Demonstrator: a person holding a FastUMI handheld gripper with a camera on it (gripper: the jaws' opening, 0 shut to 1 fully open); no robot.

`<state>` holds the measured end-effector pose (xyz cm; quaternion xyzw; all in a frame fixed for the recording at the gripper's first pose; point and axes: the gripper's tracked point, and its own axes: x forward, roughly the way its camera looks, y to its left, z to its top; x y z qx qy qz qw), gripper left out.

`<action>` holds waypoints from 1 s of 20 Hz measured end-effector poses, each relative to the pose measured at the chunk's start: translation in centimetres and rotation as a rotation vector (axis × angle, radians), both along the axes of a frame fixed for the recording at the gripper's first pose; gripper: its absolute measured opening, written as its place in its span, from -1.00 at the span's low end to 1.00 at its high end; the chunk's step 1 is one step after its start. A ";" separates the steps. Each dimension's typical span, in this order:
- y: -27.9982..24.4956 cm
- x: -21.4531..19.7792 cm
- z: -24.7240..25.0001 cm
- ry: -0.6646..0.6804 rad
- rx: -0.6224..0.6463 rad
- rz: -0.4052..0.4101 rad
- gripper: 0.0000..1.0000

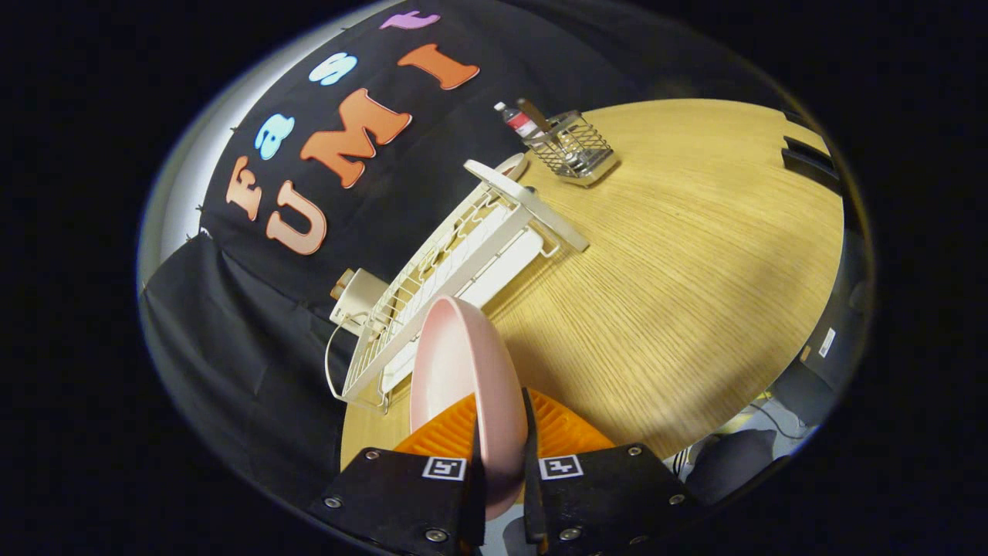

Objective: Take the plate from the dish rack, then take the spoon from the basket and place it into the plate.

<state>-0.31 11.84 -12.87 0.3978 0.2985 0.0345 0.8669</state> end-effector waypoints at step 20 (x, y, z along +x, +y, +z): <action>-5.4 0.4 2.0 -0.052 -0.203 -0.041 0.69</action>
